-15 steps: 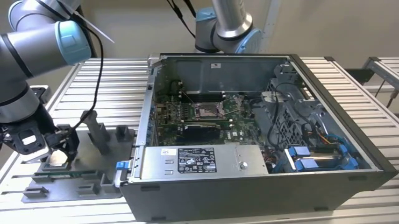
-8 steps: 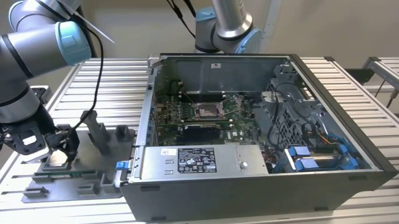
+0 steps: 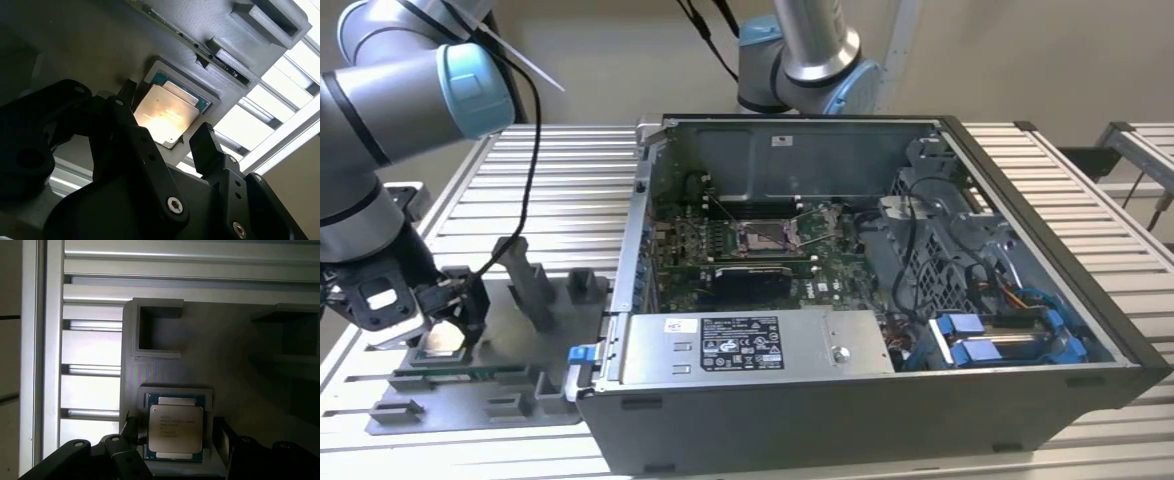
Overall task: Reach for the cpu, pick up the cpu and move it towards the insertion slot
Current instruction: 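Pick up the cpu and move it towards the insertion slot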
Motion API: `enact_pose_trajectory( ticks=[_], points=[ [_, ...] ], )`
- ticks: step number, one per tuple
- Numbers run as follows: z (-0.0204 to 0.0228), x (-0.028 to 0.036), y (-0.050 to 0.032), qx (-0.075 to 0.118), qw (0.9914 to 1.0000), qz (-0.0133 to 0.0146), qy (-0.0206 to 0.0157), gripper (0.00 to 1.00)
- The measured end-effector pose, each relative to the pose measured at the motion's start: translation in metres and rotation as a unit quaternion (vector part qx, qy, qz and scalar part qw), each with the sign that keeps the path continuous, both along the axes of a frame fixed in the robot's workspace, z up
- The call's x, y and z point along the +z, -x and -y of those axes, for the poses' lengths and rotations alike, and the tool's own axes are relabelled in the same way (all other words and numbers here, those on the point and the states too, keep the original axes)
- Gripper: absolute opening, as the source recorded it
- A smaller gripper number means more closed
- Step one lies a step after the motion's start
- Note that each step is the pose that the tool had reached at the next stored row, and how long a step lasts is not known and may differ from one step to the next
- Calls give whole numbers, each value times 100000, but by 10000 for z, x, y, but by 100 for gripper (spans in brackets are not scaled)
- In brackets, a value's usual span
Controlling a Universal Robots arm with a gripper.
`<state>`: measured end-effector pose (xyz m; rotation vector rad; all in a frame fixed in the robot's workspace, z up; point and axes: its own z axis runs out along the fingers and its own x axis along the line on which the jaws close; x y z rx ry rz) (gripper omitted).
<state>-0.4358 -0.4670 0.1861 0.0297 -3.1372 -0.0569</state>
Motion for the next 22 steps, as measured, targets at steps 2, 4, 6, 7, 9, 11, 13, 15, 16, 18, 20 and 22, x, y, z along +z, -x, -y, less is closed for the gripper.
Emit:
enact_pose_trajectory(
  ticks=[2,4,6,7,9,11,13,15,16,18,20,22],
  points=[
    [0,1,0,0,100000,1,-1,100],
    [0,1,0,-2,100000,-5,4,100],
    [0,-7,0,-1,100000,-8,5,100],
    [0,-13,0,-3,100000,-4,4,100],
    [0,-20,0,0,100000,-7,6,100],
    [0,-20,0,1,100000,-15,13,100],
    [0,-22,0,0,100000,-6,5,100],
    [0,-22,0,0,100000,-3,4,100],
    [0,-17,0,-3,100000,1,0,100],
    [0,-16,0,-7,100000,5,-3,100],
    [0,-15,0,-8,100000,3,-2,100],
    [0,-15,0,-8,100000,-2,2,100]
  ],
)
